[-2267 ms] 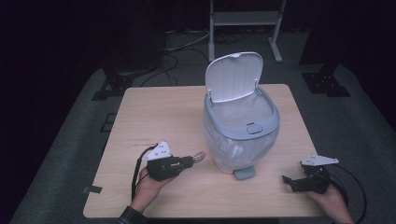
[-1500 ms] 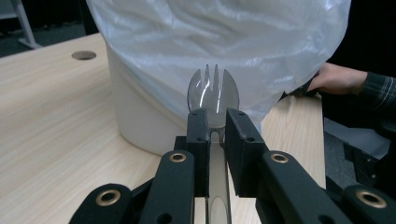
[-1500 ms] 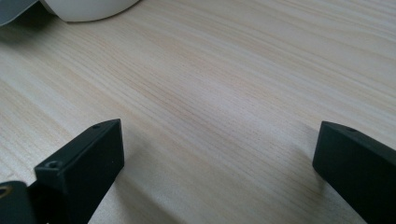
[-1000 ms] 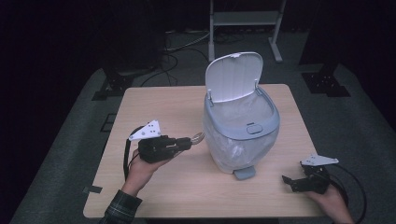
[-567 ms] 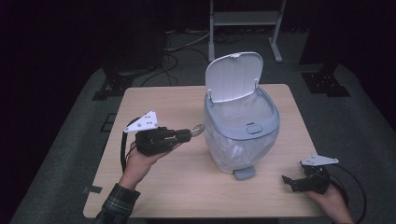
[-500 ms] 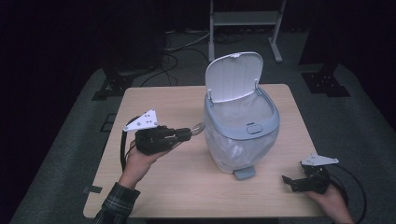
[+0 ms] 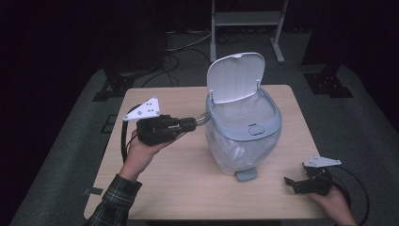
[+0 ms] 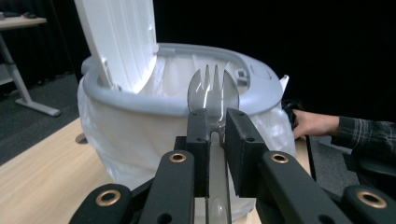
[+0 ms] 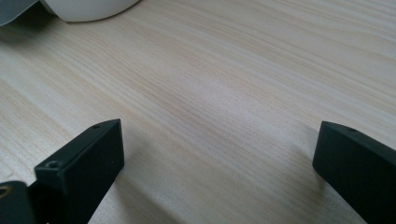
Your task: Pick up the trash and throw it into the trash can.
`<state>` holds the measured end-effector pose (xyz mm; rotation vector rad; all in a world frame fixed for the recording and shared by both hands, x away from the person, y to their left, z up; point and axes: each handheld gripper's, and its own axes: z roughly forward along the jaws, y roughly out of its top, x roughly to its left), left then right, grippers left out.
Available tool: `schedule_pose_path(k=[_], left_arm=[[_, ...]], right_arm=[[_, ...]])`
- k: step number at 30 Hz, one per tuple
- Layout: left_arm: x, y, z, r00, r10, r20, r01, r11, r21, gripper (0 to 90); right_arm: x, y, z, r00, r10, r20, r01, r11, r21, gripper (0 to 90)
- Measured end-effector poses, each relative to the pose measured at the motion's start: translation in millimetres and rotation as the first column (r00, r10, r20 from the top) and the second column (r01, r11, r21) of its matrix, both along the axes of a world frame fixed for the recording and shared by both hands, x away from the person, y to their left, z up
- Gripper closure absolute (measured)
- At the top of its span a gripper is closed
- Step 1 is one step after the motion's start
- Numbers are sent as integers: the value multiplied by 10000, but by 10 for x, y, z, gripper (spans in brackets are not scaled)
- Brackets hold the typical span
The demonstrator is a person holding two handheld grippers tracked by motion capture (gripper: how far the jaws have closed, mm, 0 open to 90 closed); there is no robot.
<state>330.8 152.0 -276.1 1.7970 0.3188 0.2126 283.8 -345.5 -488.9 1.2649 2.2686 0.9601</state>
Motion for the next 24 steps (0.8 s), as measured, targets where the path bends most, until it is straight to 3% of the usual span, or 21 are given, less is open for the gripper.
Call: schedule_pose_path(k=[24], left_arm=[[235, -415, 581, 9958, -664, 631, 669, 9977, -56, 798]], right_arm=[[-2, 1, 0, 10000, -11, 5, 11, 10000, -10, 9]])
